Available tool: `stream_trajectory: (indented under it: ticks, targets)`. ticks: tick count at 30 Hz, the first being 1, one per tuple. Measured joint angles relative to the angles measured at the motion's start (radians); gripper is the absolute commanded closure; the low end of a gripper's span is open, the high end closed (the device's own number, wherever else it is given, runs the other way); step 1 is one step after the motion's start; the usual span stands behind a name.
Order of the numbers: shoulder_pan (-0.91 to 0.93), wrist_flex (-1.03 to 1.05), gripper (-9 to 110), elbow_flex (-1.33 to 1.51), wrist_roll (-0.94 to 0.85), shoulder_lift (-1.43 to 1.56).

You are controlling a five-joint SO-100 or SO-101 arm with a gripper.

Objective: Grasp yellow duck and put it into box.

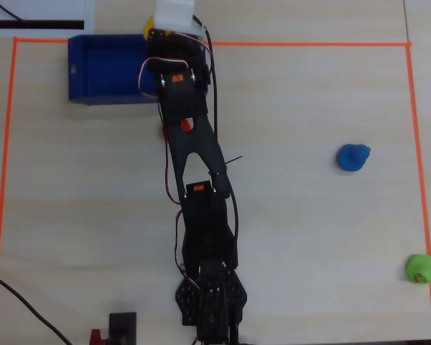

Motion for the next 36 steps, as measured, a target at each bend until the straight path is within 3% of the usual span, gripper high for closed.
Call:
stream_trajectory:
  ticks: [11, 18, 23, 29, 34, 36]
  targets:
    - [0.061, -0.006, 101, 0.187, 0.031, -0.067]
    - [0.075, -0.060, 83, 0.307, -0.002, -0.052]
    - [0.074, -0.072, 81, 0.347, 0.002, -0.017]
    - [0.048, -0.077, 86, 0.305, 0.051, 0.049]
    - [0.048, -0.052, 101, 0.107, 0.121, 0.118]
    - [0.048, -0.038, 101, 0.025, 0.150, 0.152]
